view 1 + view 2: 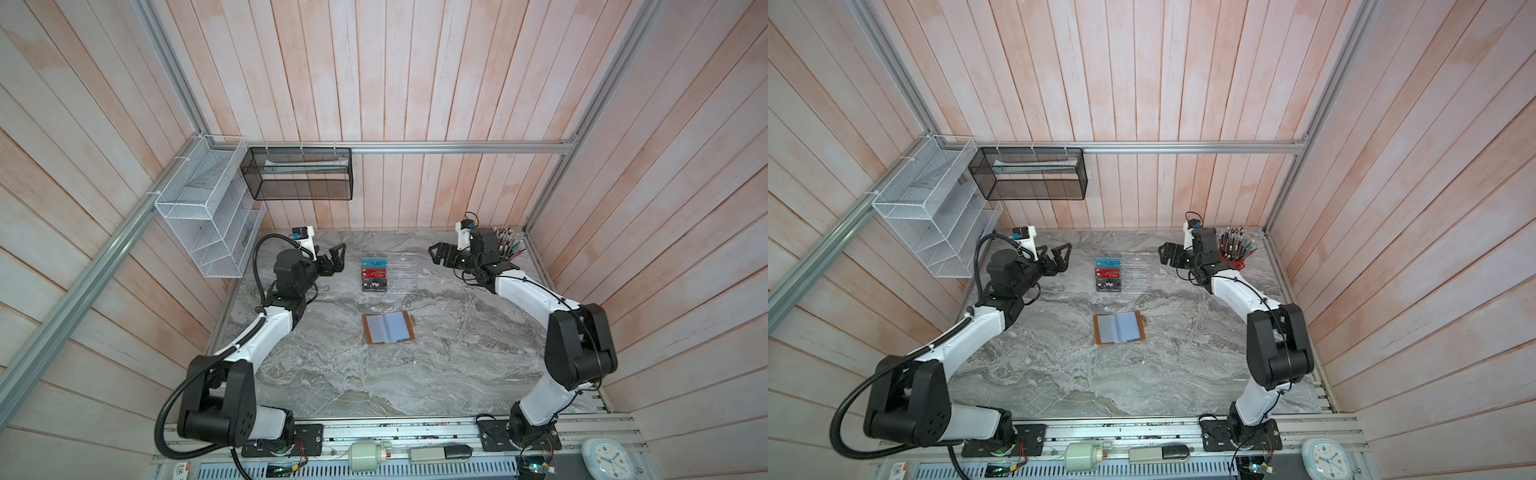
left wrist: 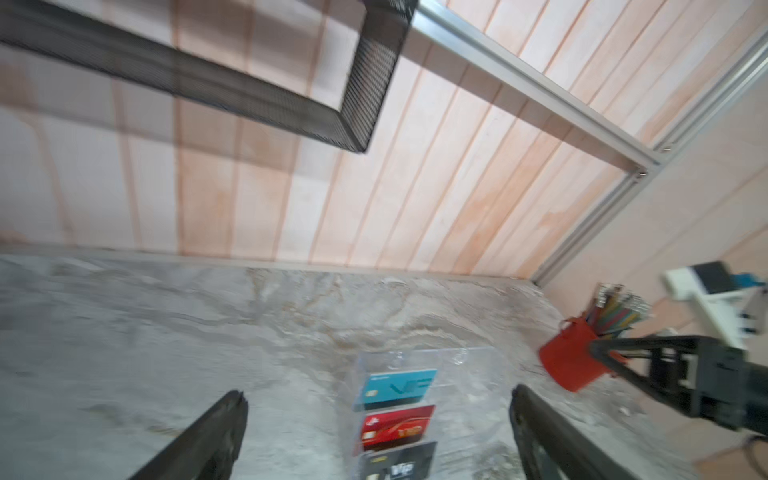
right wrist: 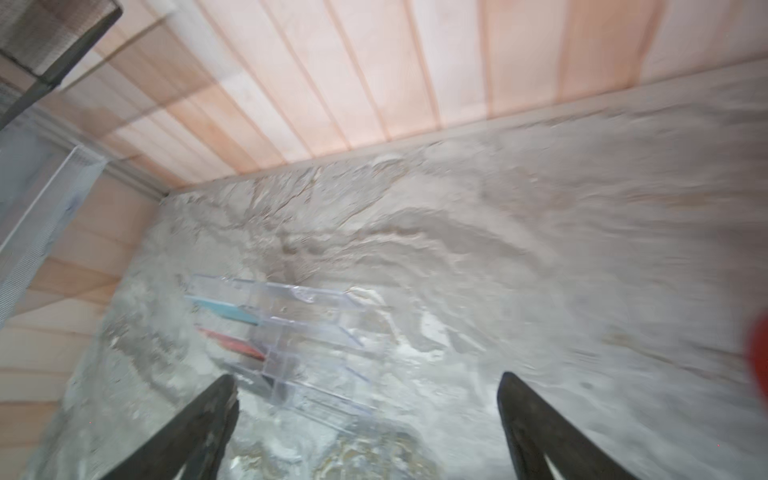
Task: Take the credit cards out of the card holder
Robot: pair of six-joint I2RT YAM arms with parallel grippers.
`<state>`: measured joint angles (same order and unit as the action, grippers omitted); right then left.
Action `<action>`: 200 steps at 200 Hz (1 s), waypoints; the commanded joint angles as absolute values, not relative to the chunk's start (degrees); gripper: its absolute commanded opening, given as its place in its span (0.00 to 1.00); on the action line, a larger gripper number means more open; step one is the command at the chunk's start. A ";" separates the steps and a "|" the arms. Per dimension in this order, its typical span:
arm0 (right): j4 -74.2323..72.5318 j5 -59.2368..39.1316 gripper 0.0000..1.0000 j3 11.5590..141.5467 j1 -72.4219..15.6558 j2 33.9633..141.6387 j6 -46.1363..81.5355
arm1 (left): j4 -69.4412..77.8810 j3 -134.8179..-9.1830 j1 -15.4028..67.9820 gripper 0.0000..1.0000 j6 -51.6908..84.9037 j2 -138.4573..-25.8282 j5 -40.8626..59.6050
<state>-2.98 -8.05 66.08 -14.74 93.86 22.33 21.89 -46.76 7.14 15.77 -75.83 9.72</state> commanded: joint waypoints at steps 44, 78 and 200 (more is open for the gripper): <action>-22.22 21.62 0.98 40.83 -9.14 81.61 12.04 | 35.56 -25.97 -3.71 1.00 7.46 -75.58 -7.57; -40.17 29.41 0.98 28.31 -8.70 82.47 3.53 | 48.58 -21.04 -5.35 1.00 7.82 -80.89 -2.62; -71.92 17.96 0.98 11.38 -2.13 85.15 2.94 | 65.44 -15.45 -3.91 1.00 2.50 -88.38 6.07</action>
<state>-64.27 23.70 15.38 -4.67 85.93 0.64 62.83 -14.74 -4.16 3.60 -88.18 5.39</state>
